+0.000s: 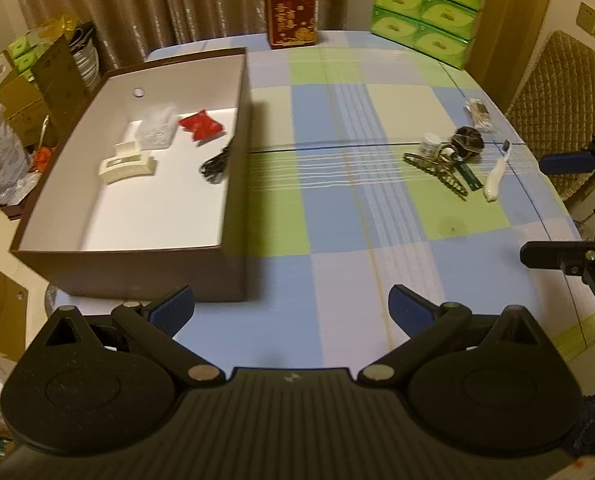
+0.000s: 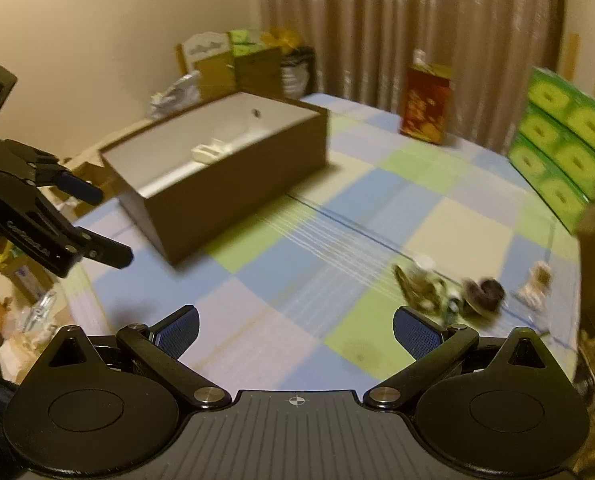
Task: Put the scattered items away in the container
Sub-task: 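Move both open grippers across the tablecloth toward the remaining items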
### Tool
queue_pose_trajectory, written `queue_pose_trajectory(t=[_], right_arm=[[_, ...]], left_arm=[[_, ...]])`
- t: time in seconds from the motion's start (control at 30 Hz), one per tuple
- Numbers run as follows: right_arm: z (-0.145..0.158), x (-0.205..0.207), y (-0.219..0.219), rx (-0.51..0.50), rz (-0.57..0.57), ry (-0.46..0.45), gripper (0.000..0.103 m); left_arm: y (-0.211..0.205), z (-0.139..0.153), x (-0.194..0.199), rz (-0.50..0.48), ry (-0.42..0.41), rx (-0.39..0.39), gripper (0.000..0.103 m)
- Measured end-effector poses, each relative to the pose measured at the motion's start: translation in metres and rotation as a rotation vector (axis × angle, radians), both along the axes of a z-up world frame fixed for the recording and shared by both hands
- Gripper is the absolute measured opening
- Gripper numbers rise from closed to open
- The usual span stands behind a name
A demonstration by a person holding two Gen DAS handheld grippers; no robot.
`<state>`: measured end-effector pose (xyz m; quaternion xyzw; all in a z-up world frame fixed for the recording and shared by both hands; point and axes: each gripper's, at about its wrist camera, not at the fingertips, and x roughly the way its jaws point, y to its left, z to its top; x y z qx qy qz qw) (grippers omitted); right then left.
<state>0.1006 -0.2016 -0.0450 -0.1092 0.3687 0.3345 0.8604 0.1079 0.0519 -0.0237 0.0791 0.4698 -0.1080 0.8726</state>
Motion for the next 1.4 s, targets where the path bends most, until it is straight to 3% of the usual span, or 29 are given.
queue_pose_trajectory(t=[0.33,0.8,1.4], right_arm=[[-0.015,0.009,-0.049,-0.048,-0.135,0.028,0.101],[-0.039,0.037,-0.096,-0.079,-0.221,0.063,0.101],[-0.088,0.096,-0.145,-0.103,-0.323,0.173,0.101]], left_arm=[[-0.05,-0.016,0.016,-0.081,0.003,-0.003,0.102],[-0.113,-0.042,0.045,-0.208,-0.006,-0.023,0.102],[-0.176,-0.103,0.108,-0.397,0.019,-0.042,0.102]])
